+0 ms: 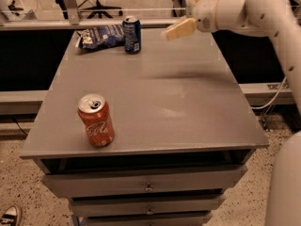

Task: Move pepsi can near blue chip bag

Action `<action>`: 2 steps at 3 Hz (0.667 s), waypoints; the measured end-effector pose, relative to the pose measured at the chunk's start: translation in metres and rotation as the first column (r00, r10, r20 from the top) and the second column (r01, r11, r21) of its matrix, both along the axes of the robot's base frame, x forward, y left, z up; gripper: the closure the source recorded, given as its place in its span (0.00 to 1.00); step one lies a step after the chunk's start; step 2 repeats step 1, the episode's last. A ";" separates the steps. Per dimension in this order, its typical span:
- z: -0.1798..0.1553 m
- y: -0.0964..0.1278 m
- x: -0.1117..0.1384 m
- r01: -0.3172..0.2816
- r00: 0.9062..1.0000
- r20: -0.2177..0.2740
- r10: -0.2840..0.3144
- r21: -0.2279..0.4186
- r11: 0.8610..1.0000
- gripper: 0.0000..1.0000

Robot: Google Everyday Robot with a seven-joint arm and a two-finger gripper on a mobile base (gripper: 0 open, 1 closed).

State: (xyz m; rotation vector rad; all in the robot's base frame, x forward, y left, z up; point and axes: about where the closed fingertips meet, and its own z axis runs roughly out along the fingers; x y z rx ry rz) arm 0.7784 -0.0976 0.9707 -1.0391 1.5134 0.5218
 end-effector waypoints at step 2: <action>-0.004 0.002 -0.005 -0.022 1.000 -0.014 0.022 -0.009 1.000 0.00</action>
Offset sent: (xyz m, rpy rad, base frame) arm 0.0000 0.0000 0.0000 0.0000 0.0000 0.0000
